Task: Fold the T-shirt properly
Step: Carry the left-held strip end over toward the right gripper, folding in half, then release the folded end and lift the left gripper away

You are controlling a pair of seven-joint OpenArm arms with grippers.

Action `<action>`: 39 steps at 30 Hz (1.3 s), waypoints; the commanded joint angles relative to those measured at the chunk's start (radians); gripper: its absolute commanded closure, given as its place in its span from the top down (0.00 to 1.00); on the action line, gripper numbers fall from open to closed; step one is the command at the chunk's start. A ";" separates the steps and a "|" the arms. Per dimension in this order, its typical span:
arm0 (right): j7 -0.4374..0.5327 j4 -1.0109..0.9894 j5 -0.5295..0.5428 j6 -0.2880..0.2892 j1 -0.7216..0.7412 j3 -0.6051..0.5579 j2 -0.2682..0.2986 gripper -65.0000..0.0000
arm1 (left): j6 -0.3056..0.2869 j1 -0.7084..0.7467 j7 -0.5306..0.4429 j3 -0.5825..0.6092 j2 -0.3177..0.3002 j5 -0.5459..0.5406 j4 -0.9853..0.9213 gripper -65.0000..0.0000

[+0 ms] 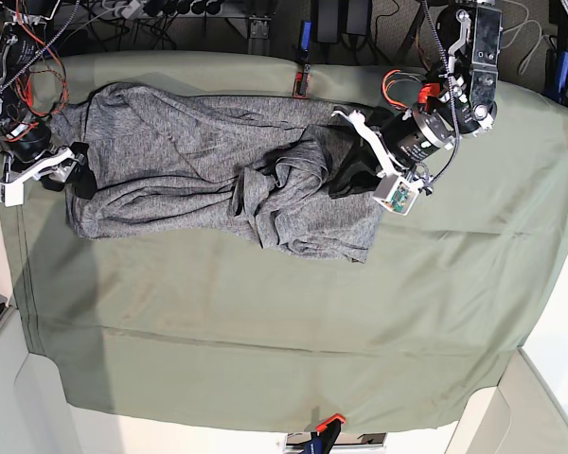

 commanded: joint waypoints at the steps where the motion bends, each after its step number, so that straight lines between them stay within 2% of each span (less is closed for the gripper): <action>1: -0.011 0.007 0.007 0.002 0.008 0.000 0.008 0.69 | -0.008 -0.008 -0.026 0.001 0.006 0.020 0.000 0.00; 3: -0.011 0.007 0.008 0.002 0.008 0.000 0.008 0.69 | -0.008 -0.008 -0.028 0.005 0.020 0.077 -0.045 0.00; 6: -0.011 0.007 0.012 0.002 0.008 0.000 0.008 0.69 | -0.008 -0.008 -0.055 0.008 0.030 0.074 -0.110 0.00; 11: -0.011 0.007 0.015 0.003 0.008 0.000 0.008 0.69 | -0.008 -0.008 -0.063 0.047 0.030 0.040 -0.101 0.00; 16: -0.012 0.007 0.016 0.003 0.008 0.000 0.008 0.69 | -0.047 -0.008 -0.063 0.136 0.030 0.027 -0.074 0.00; 22: -0.031 0.007 0.051 0.003 0.008 0.000 0.003 0.69 | -0.050 -0.008 -0.063 0.246 0.030 0.021 -0.072 0.00; 27: -0.052 0.007 0.068 0.003 0.008 0.000 0.003 0.68 | -0.080 -0.008 -0.042 0.245 0.029 0.021 0.005 0.00; 33: -0.073 0.008 0.097 0.008 0.008 0.000 0.003 0.68 | -0.079 -0.008 0.006 0.245 0.029 0.021 0.153 0.00; 39: -0.105 0.021 0.112 0.014 0.008 0.000 0.003 0.68 | -0.079 -0.008 0.027 0.245 0.029 0.021 0.170 0.00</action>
